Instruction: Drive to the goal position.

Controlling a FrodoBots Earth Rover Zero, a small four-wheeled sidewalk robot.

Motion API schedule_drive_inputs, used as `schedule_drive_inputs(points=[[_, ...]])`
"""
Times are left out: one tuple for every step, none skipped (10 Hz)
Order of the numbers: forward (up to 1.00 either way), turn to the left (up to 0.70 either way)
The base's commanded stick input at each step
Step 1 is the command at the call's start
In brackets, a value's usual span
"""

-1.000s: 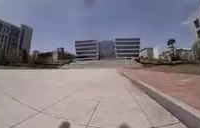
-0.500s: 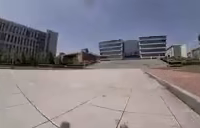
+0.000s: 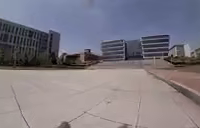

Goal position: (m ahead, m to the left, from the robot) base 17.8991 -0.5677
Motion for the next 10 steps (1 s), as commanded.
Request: schedule_drive_inputs(points=[[0.7, 0.0], [0.7, 0.0], [0.7, 0.0], [0.7, 0.0], [0.7, 0.0], [0.7, 0.0], [0.7, 0.0], [0.7, 0.0], [0.7, 0.0], [0.7, -0.23]])
